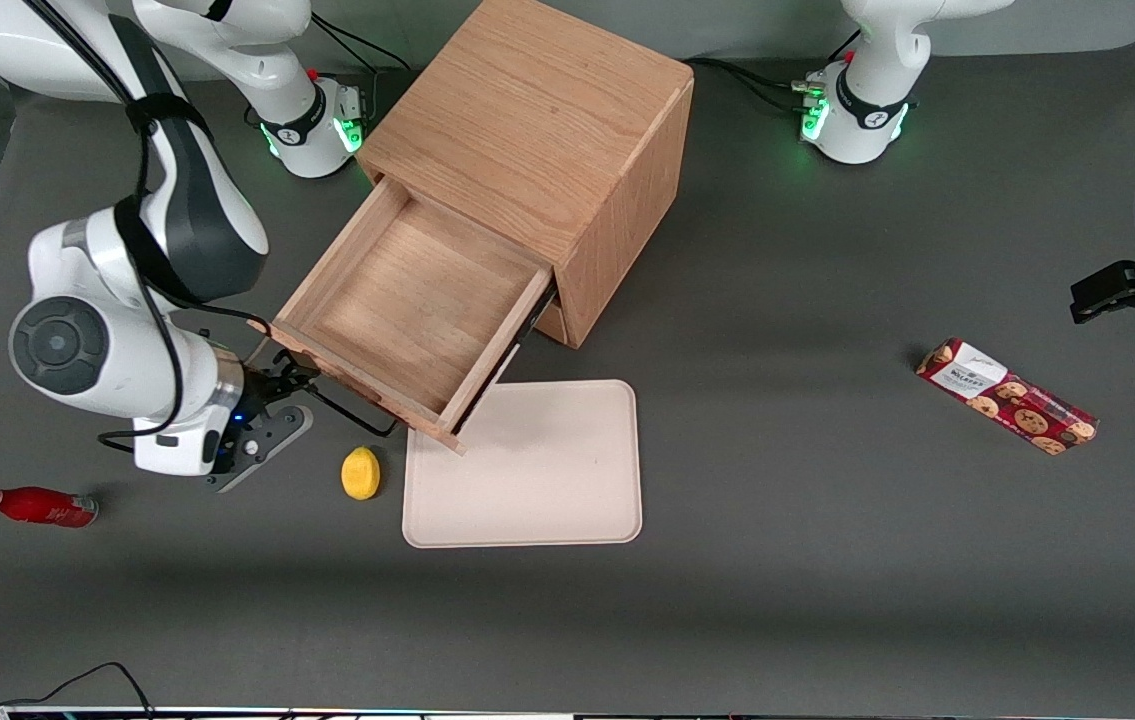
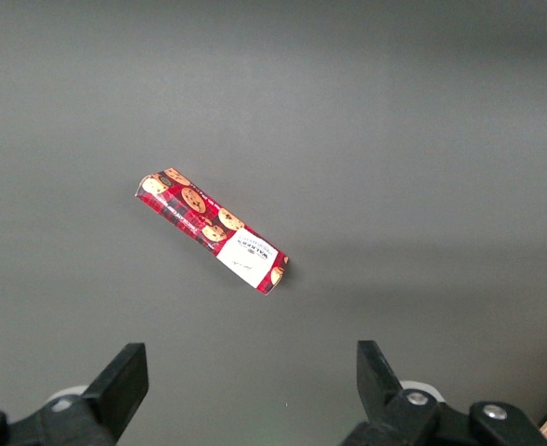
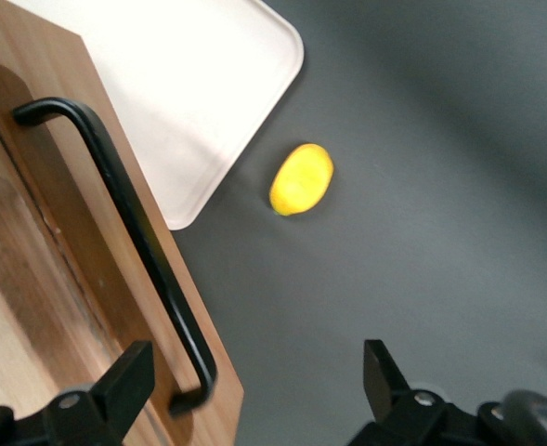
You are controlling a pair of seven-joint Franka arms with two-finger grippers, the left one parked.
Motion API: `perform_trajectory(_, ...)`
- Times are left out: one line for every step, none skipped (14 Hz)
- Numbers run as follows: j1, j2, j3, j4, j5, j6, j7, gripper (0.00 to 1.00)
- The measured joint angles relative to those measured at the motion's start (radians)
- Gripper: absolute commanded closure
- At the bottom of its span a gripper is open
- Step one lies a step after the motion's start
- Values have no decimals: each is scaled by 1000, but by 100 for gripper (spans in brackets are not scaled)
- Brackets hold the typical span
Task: Open upper drawer
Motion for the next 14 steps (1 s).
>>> perform_trajectory(-5,-11,-24,15,1,-14,2,0)
perform_trajectory(-11,-30,-58,25,9,-20,3,0)
perform_trajectory(-17,-53,-95,30,29,-22,5,0)
perform_trajectory(-20,-81,-138,31,50,-27,6,0)
perform_trajectory(-22,-111,-177,29,64,-38,6,0)
perform_trajectory(-24,-143,-212,24,73,-45,6,0)
perform_trajectory(-26,-175,-242,15,77,-52,7,0)
perform_trajectory(-26,-208,-269,3,83,-55,10,0)
perform_trajectory(-27,-241,-296,-14,100,-57,20,0)
perform_trajectory(-27,-274,-323,-33,122,-59,38,0)
perform_trajectory(-28,-305,-346,-52,137,-67,55,0)
perform_trajectory(-28,-332,-361,-70,145,-80,79,0)
perform_trajectory(-28,-357,-365,-88,149,-84,123,0)
perform_trajectory(-25,-375,-363,-102,151,-89,175,0)
